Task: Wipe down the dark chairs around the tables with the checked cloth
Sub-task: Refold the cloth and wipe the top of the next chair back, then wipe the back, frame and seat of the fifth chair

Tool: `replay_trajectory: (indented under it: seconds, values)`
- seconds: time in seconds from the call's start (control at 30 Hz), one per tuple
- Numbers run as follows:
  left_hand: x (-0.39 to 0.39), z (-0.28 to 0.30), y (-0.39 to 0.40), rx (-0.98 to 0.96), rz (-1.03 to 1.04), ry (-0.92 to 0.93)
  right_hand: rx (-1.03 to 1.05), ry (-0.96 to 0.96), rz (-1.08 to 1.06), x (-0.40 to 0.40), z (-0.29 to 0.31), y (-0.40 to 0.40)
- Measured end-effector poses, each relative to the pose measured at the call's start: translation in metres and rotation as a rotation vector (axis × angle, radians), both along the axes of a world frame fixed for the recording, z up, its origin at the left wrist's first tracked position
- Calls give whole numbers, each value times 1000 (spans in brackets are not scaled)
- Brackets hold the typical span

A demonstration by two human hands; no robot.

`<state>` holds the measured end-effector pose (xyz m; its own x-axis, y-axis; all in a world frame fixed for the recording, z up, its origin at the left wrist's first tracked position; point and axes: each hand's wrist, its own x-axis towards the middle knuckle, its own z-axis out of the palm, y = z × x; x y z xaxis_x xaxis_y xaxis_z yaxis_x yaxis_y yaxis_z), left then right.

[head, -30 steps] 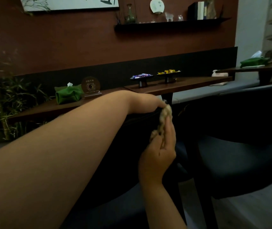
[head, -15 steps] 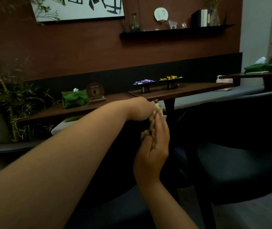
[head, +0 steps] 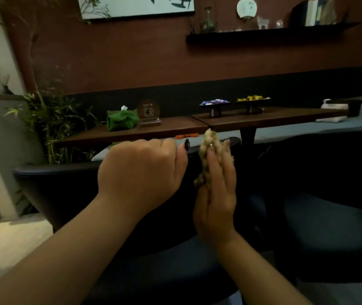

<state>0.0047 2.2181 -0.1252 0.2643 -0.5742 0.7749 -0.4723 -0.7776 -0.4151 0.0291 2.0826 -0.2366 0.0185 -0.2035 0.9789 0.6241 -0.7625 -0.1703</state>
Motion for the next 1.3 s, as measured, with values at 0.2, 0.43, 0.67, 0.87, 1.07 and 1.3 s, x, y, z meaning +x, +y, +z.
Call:
replay_trajectory:
  seconds: [0.2, 0.43, 0.67, 0.87, 1.07, 1.3]
  values:
    - [3, -4, 1, -72, -54, -69, 318, 9, 45, 3, 30, -7]
    - [12, -21, 12, -182, -173, -221, -226, 19, 80, -7, 6, -12]
    - [18, -88, 35, -644, -11, -113, -680, -47, -105, -2, 27, -30]
    - [25, -98, 40, -587, -22, -150, -1607, -218, -205, -1, 36, -44]
    - [29, -101, 65, -520, -131, -109, -1156, -221, -257, -14, 71, -22]
    - [45, -132, 92, -1752, -328, 824, -1715, 52, -262, 4, -22, -14]
